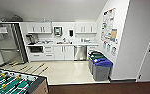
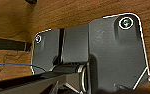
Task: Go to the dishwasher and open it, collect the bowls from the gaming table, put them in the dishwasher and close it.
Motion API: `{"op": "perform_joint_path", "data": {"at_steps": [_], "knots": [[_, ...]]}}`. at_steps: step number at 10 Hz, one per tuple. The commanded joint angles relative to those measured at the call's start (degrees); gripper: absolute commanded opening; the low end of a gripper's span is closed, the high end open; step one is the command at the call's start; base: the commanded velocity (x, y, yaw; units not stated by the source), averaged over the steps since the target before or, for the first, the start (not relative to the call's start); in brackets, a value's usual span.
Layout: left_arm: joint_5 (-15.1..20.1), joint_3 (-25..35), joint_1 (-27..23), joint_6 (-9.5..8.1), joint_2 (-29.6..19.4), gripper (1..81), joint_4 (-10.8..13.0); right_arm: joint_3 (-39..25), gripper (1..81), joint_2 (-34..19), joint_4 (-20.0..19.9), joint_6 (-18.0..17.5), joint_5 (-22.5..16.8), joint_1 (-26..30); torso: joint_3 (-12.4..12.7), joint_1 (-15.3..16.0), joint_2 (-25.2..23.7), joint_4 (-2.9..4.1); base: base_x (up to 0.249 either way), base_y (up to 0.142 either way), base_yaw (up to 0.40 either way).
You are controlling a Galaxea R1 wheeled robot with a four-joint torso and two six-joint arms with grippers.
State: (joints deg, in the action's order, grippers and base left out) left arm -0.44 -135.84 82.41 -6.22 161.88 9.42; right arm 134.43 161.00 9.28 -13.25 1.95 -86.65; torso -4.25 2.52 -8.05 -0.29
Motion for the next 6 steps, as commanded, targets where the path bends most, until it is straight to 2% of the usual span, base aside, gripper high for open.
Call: {"op": "perform_joint_path", "data": {"at_steps": [1, 6], "knots": [[2.2, 0.7, -3.4, 0.06, -0.7, 81.1, 0.6, -0.4, 81.1, -0.5, -0.1, 0.2, -2.5, 3.4, 0.0, 0.0, 0.0, 0.0, 0.143, 0.0, 0.0], [2.2, 0.4, -3.3, 0.06, -0.7, 81.1, 0.6, -0.4, 81.1, -0.4, 0.0, 0.3, -2.5, 3.5, 0.0, 0.0, 0.0, 0.0, 0.143, 0.0, 0.0]]}}
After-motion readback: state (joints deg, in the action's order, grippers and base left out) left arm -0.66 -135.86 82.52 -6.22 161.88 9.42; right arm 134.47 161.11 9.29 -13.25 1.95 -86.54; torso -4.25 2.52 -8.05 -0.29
